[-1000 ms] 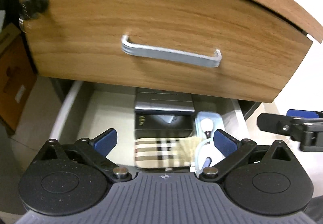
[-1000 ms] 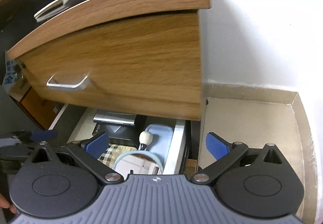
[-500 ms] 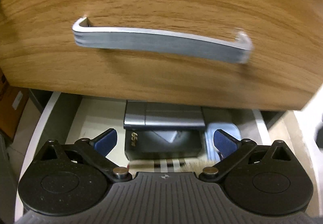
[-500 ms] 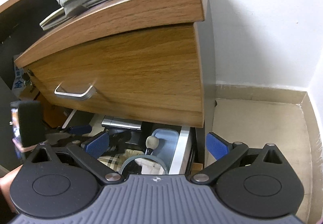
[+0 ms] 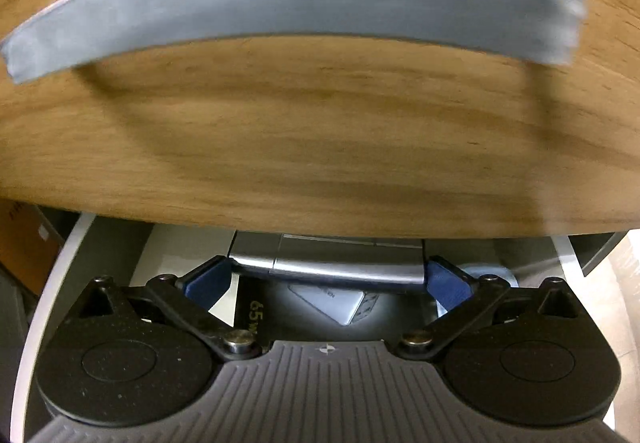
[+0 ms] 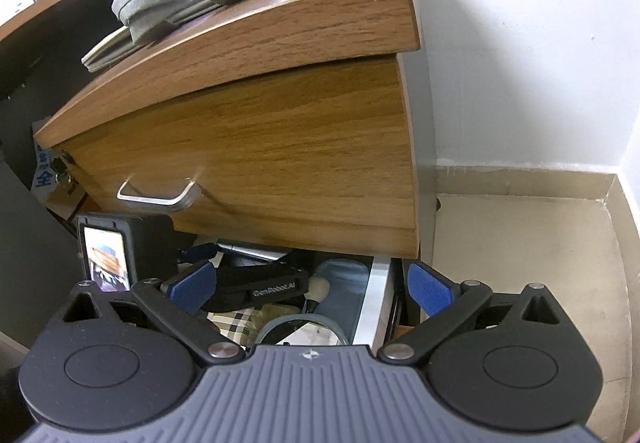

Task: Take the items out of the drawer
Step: 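Grasp the black charger box with the left tool and lift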

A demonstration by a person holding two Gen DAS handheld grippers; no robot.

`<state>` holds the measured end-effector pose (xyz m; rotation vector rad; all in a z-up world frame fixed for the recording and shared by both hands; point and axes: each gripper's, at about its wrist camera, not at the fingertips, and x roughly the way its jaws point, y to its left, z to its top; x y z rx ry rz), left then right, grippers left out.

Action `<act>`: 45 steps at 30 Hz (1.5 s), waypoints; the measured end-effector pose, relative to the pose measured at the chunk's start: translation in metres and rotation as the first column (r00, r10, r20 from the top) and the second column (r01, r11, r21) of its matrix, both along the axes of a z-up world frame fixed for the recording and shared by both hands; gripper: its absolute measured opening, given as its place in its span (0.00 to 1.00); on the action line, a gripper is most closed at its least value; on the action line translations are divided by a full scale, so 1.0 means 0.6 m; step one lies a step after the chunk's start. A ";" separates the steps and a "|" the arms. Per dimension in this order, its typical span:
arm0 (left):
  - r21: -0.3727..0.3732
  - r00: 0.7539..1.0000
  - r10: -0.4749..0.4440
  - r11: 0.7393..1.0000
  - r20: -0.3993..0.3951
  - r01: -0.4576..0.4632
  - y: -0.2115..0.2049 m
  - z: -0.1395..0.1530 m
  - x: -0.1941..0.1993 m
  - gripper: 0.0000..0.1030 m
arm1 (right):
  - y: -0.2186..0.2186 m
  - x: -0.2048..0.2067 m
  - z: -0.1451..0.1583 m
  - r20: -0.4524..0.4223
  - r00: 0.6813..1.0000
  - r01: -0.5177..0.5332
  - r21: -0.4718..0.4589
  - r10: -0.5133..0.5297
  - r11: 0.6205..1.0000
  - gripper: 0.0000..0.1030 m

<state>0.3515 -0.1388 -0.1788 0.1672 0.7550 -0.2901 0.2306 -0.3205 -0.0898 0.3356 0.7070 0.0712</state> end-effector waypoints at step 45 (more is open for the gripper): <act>-0.013 0.988 0.009 1.000 -0.154 -0.011 0.089 0.092 -0.080 0.98 | -0.001 -0.005 0.013 0.023 1.000 0.008 0.035 -0.008 0.999 1.00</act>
